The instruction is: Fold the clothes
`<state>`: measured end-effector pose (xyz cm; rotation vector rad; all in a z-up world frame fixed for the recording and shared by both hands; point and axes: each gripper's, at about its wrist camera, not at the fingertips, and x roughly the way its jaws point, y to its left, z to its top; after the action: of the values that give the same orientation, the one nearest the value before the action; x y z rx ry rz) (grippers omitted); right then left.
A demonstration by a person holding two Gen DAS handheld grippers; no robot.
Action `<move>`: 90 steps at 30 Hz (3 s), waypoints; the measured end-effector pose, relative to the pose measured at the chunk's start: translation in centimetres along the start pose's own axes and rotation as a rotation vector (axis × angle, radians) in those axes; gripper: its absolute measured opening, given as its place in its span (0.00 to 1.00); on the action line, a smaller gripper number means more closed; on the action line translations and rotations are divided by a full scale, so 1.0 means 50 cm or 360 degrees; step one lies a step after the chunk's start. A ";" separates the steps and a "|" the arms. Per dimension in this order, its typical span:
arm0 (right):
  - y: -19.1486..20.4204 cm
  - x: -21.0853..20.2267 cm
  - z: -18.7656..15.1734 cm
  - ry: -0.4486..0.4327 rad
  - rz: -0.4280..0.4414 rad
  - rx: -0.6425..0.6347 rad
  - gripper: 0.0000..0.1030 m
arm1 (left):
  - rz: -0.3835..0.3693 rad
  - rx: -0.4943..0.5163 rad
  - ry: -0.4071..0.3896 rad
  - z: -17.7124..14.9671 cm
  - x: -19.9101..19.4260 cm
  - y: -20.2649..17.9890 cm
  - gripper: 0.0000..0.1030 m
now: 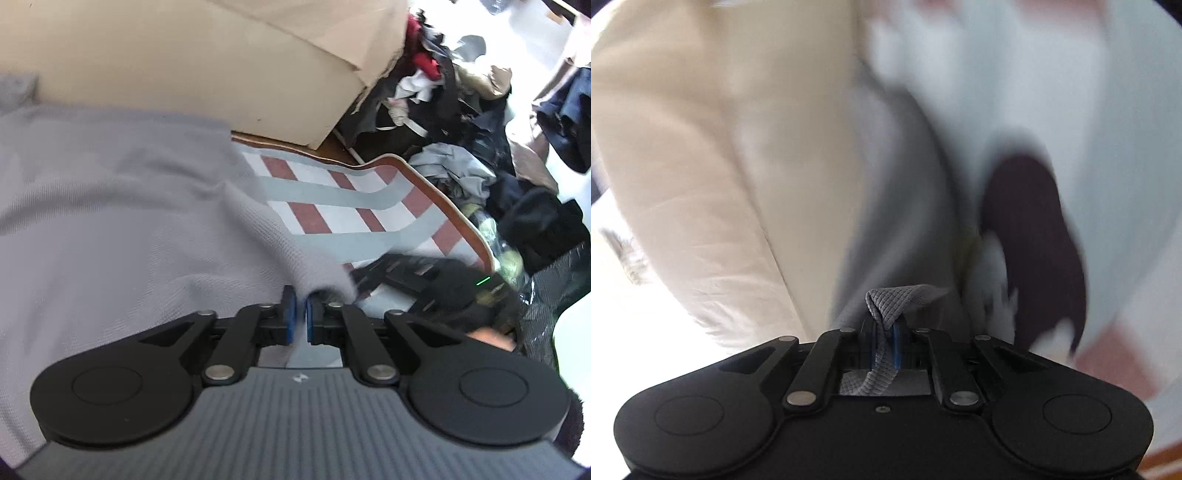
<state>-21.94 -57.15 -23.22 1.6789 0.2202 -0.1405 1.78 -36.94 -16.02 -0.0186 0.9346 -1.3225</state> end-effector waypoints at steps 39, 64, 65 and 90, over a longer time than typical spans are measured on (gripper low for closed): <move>0.148 -0.018 0.018 -0.0265 -0.1159 -0.1280 0.11 | 0.0804 -0.0985 0.0028 -0.199 -0.212 0.327 0.07; 0.354 -0.185 -0.190 -0.0034 -0.1344 -0.2007 0.09 | 0.1034 -0.0456 -0.0256 -0.167 -0.498 0.077 0.06; 0.342 -0.180 -0.190 0.0040 -0.1384 -0.2024 0.09 | 0.1044 -0.0453 -0.0228 -0.179 -0.494 0.079 0.06; 0.328 0.098 -0.148 0.0453 -0.0929 -0.1845 0.37 | 0.1193 -0.0044 0.0268 0.002 -0.377 0.171 0.43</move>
<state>-13.71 -51.30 -7.53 0.4379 0.8273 -0.1608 9.66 -18.90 -9.60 0.3923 0.9686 -0.6195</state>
